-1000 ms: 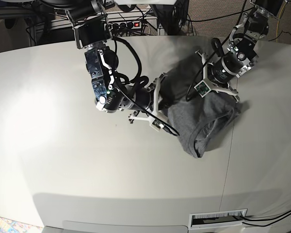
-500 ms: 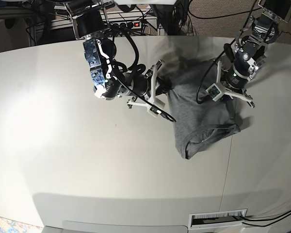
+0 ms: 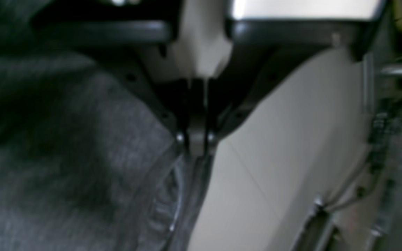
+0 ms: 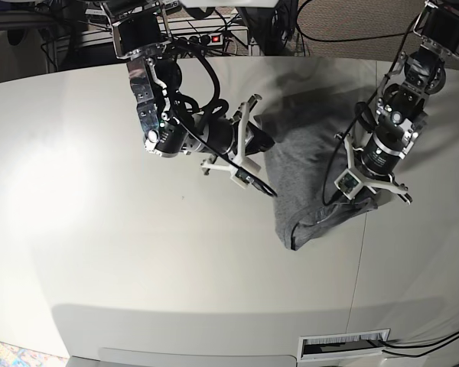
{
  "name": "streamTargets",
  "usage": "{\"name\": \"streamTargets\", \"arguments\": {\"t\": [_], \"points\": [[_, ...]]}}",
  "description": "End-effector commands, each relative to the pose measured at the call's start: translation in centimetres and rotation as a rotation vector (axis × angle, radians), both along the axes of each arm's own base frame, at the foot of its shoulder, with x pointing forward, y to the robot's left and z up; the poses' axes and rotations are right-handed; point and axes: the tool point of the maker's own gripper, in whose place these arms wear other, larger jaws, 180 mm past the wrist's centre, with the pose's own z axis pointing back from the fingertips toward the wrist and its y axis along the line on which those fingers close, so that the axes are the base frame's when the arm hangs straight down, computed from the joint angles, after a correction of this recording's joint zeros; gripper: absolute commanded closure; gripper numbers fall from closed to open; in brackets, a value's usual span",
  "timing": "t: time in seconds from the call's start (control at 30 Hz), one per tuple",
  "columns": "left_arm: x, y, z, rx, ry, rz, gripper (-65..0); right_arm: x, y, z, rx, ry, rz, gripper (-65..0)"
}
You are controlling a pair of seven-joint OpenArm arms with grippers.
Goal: Fold the T-shirt properly
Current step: 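Grasp the shirt edge with the left gripper and fold it over, then move the left gripper to the shirt's side and tuck the edge under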
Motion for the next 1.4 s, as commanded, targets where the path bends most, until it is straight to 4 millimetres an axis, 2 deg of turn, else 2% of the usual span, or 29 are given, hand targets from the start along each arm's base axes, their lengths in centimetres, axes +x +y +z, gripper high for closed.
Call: {"name": "streamTargets", "arguments": {"t": [0.0, 0.2, 0.4, 0.63, 0.8, 0.97, 1.07, 1.17, 1.27, 1.37], "points": [[1.0, 0.5, 1.1, -0.003, -0.035, -0.002, 0.0, 0.7, 0.6, 2.0, 0.053, -0.044, 0.004, 0.0], [1.3, 1.5, -1.2, -0.033, 0.050, -0.003, 0.0, 0.7, 1.7, 4.5, 0.157, -0.074, 0.011, 0.0], [2.3, 2.7, -2.0, -0.061, 0.038, 0.008, 0.0, 0.4, 2.4, 4.6, 0.184, -0.066, 0.007, 0.0], [6.0, 4.9, -0.6, -0.086, -0.052, 0.029, 0.0, -2.0, 2.3, 2.5, 0.168, 0.009, 0.003, 0.0], [8.3, 6.4, 0.6, -0.074, -0.080, 0.067, 0.0, -2.3, 2.3, 2.3, 0.169, 0.021, 0.002, 0.0], [8.8, 8.2, -0.3, -0.039, -0.035, 0.096, 0.0, -2.1, 2.4, 2.5, 0.180, 0.011, -0.003, 0.0], [8.6, 9.4, 0.5, 0.006, -0.020, 0.130, 0.0, -1.1, 1.9, 2.5, 0.147, -0.042, -0.022, 0.0], [8.2, 8.7, 3.1, -0.035, -0.018, 0.127, 0.0, -0.4, 1.5, 2.2, 0.104, -0.078, -0.031, 0.0], [7.4, 6.5, 6.2, -0.063, -0.035, 0.077, 0.0, 0.1, 1.4, 2.4, 0.100, -0.104, -0.038, 0.0], [5.5, 3.5, 7.2, -0.132, 0.013, 0.015, 0.0, 0.5, 1.4, 2.7, 0.098, -0.116, -0.038, 0.0]]}}
